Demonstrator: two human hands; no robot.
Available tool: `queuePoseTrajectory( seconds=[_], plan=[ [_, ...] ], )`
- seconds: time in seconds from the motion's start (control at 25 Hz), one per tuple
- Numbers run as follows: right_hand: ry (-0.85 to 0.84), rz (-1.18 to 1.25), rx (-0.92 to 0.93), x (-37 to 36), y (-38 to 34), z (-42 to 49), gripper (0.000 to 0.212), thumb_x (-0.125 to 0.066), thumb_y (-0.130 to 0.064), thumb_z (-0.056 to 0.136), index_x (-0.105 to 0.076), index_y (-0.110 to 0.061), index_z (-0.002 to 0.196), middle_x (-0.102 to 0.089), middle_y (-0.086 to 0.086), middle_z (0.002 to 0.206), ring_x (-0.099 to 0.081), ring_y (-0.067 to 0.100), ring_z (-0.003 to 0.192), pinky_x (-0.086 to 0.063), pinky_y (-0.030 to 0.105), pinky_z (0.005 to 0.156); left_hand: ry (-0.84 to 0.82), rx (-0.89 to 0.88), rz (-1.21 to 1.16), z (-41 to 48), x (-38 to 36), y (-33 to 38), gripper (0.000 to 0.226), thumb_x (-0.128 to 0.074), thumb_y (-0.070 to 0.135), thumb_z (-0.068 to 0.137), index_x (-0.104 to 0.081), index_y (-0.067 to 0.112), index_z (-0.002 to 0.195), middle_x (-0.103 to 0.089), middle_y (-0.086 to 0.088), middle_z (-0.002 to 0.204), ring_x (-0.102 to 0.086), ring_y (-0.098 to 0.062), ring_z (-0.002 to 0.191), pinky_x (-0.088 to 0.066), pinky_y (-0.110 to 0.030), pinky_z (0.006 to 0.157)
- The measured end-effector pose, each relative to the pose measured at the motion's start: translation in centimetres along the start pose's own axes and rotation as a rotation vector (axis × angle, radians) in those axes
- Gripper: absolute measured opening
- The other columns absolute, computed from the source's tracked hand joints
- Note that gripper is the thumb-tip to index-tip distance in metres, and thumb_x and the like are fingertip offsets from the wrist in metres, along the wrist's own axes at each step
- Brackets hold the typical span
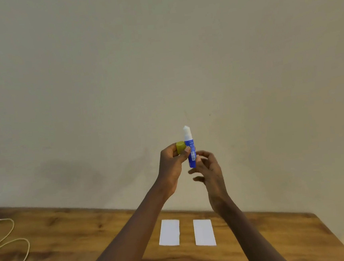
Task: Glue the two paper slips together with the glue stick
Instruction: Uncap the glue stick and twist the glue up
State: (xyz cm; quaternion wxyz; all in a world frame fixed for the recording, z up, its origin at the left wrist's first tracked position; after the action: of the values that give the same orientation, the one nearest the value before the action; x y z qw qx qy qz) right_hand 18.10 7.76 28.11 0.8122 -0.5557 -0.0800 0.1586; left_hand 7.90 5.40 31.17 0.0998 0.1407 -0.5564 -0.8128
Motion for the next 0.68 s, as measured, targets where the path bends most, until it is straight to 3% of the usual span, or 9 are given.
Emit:
queuePoseTrajectory(
  seconds=[0.2,0.36,0.52,0.6,0.68],
  plan=[
    [0.050,-0.083,0.095,0.3,2.1,-0.2,0.037,-0.062,-0.015,0.081,-0.038,-0.023,0.108,-0.063,0.000,0.089,-0.067,0.021,0.071,-0.055,0.024,0.066,-0.013,0.168,0.004,-0.6,0.7,-5.1,0.013,-0.054,0.012,0.087,-0.061,0.005,0.096,-0.060,-0.015,0.093,-0.054,-0.023,0.088,-0.047,-0.027,0.079],
    [0.008,-0.157,0.037,-0.3,6.8,0.2,0.038,-0.059,-0.013,0.083,-0.037,-0.028,0.110,-0.062,0.003,0.089,-0.068,0.027,0.071,-0.055,0.034,0.070,0.014,0.296,0.026,0.1,2.3,-10.1,0.007,-0.058,0.013,0.085,-0.062,0.012,0.090,-0.061,-0.012,0.095,-0.055,-0.023,0.093,-0.045,-0.029,0.084],
    [-0.028,-0.265,-0.050,-0.9,13.6,0.0,0.032,-0.049,-0.010,0.089,-0.043,-0.019,0.120,-0.060,0.003,0.100,-0.067,0.023,0.075,-0.055,0.030,0.072,0.050,0.454,0.037,-0.5,3.7,-16.9,0.012,-0.059,0.014,0.083,-0.066,0.009,0.092,-0.064,-0.011,0.094,-0.056,-0.023,0.093,-0.044,-0.029,0.087],
    [-0.027,-0.309,-0.109,-1.1,17.3,-0.6,0.030,-0.044,-0.007,0.091,-0.048,-0.012,0.120,-0.061,0.012,0.105,-0.064,0.021,0.079,-0.054,0.026,0.074,0.063,0.508,0.024,-1.1,4.4,-20.5,0.014,-0.059,0.012,0.083,-0.066,0.006,0.095,-0.066,-0.005,0.086,-0.060,-0.017,0.084,-0.049,-0.018,0.076],
    [-0.007,-0.339,-0.171,-1.2,20.9,-1.3,0.027,-0.041,-0.006,0.092,-0.052,-0.009,0.117,-0.060,0.018,0.107,-0.061,0.012,0.078,-0.049,0.013,0.072,0.096,0.558,0.089,-1.6,5.8,-24.1,0.016,-0.058,0.011,0.084,-0.066,0.004,0.097,-0.064,0.000,0.079,-0.057,-0.011,0.075,-0.047,-0.013,0.063]
  ],
)
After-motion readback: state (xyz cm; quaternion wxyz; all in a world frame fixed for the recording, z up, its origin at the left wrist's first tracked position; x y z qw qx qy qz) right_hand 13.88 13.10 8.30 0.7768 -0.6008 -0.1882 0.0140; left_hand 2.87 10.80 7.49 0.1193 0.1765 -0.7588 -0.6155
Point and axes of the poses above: each hand's wrist, its own z-axis towards the middle knuckle, its own x-axis out of the back of the hand, y = z × x, the point moved 8 cm from there along z, towards the middle knuckle
